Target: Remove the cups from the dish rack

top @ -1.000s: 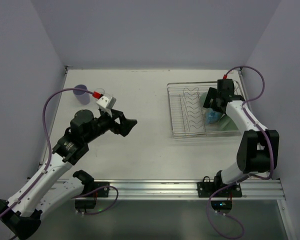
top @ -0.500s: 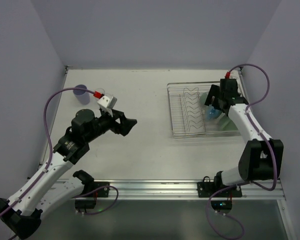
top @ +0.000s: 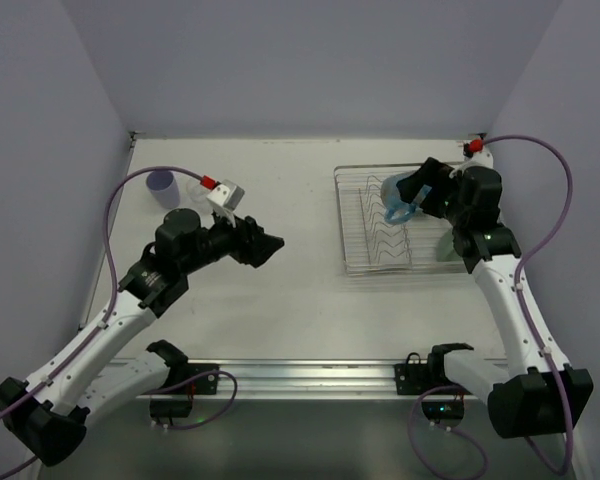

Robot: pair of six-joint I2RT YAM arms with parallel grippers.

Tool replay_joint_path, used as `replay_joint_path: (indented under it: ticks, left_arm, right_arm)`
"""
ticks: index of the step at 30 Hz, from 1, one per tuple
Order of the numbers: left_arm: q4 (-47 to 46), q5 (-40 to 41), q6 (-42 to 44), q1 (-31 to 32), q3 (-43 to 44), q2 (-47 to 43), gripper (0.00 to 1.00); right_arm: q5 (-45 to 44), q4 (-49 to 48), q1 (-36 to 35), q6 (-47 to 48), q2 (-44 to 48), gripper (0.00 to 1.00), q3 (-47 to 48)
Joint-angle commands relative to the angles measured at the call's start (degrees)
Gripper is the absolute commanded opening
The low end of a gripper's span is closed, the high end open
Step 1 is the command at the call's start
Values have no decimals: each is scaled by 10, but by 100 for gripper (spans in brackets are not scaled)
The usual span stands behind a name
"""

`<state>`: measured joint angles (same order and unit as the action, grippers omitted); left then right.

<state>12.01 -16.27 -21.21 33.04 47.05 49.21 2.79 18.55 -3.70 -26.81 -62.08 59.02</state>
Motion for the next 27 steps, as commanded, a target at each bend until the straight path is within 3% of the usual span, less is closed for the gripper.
replay_joint_path:
  ticks: [1, 6, 10, 13, 27]
  left_arm:
    - [-89, -55, -66, 3, 26, 17, 71]
    - [-183, -82, -142, 2, 10, 41, 71]
    - [-235, -73, -175, 2, 2, 68, 70]
    - [-261, -67, -197, 2, 0, 89, 71]
    - [-365, -99, -246, 3, -6, 155, 69]
  right_arm:
    - [136, -157, -43, -83, 32, 41, -19]
    - [171, -245, -118, -128, 32, 41, -29]
    - [257, -378, -138, -213, 21, 41, -58]
    - [287, -423, -149, -259, 12, 41, -73]
    - [358, -529, -166, -329, -1, 41, -140]
